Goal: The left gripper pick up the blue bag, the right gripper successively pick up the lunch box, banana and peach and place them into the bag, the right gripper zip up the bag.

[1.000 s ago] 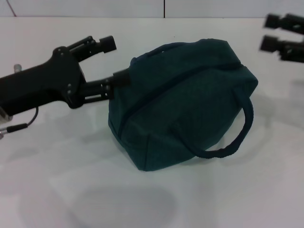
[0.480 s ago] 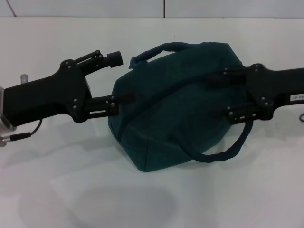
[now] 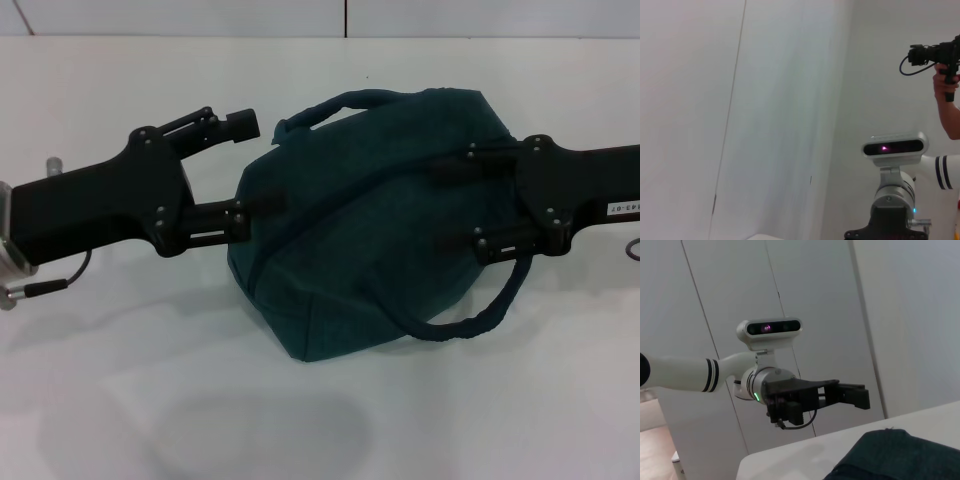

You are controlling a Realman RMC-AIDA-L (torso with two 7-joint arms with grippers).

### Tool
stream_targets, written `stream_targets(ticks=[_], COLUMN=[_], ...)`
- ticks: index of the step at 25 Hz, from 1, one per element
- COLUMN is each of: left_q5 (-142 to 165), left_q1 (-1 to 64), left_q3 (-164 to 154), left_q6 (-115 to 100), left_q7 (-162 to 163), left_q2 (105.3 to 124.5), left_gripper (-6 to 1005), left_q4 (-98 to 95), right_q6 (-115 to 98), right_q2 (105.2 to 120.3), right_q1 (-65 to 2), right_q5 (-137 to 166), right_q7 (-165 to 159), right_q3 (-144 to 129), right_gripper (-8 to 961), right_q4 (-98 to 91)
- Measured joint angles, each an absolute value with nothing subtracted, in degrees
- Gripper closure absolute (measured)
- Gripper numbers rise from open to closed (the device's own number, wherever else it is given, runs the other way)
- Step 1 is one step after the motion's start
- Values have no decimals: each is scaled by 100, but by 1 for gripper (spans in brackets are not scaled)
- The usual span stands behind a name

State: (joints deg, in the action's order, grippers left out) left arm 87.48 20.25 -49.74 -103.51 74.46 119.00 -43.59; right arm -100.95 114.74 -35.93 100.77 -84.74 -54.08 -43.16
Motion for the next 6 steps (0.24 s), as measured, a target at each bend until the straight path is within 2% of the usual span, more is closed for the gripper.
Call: stream_targets(ticks=[6], left_q5=[8717], left_q1=[2021], left_q3=[-4974], left_q6=[-10318], left_q7=[7462], left_q2=[11913], left_gripper=[105], left_q4=[-4359], right_q6=[-10083], right_q2=[11478], right_q1=[-3595], right_q5=[10083], right_q7=[-8438], right_q3=[-5390], right_gripper=[137], right_q4=[-4313])
